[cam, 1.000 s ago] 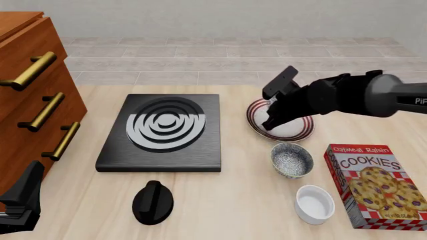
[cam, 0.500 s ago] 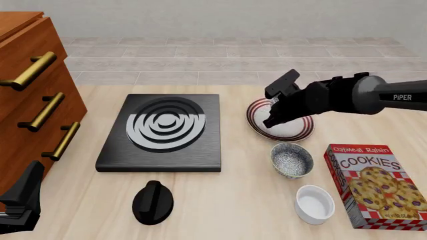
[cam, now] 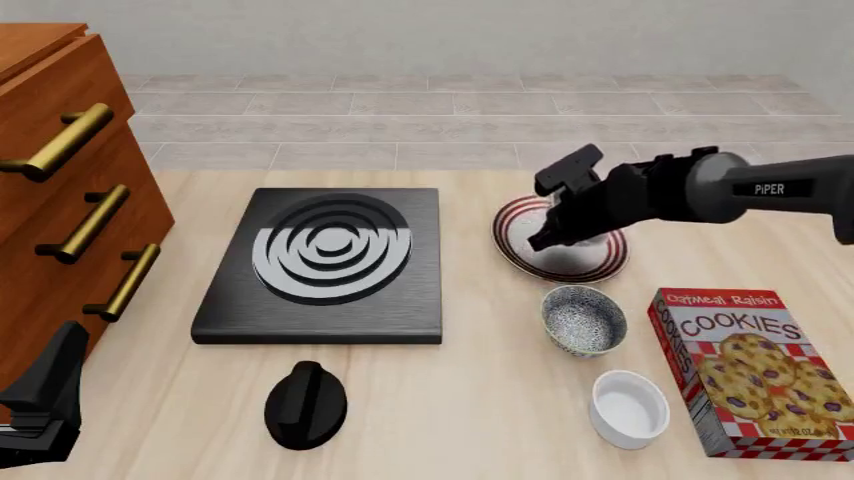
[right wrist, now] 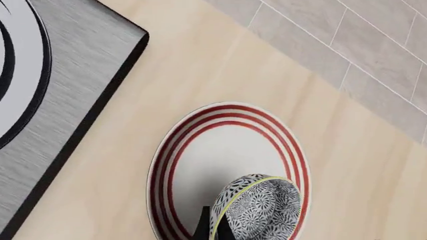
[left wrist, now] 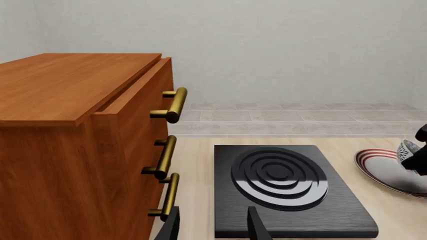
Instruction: Pick the akita bowl from table center and place it on the plate.
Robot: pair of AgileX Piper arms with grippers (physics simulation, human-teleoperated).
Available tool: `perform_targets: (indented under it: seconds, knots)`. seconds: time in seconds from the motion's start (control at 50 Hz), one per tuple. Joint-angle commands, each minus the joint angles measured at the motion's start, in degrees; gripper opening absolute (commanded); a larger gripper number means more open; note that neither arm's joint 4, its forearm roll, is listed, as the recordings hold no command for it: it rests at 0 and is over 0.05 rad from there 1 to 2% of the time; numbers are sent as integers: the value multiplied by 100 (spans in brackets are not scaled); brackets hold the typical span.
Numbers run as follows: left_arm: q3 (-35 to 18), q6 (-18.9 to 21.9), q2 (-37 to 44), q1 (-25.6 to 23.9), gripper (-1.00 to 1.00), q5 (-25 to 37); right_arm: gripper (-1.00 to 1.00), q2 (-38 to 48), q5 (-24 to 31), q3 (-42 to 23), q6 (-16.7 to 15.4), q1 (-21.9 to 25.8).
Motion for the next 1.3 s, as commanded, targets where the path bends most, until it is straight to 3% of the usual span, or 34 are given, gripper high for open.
perform_targets:
  seconds: [0.02, 0.68, 0.7, 1.3]
  knots:
    - [0, 0, 0, 0, 100, 0, -100, 292, 61, -235, 122, -157]
    - [0, 0, 0, 0, 100, 0, -100, 413, -68, 35, 52, 89]
    - [0, 0, 0, 0, 100, 0, 100, 393, -72, 28, 86, 77]
    - [0, 0, 0, 0, 100, 0, 100, -99, -1, 204, -174, 167]
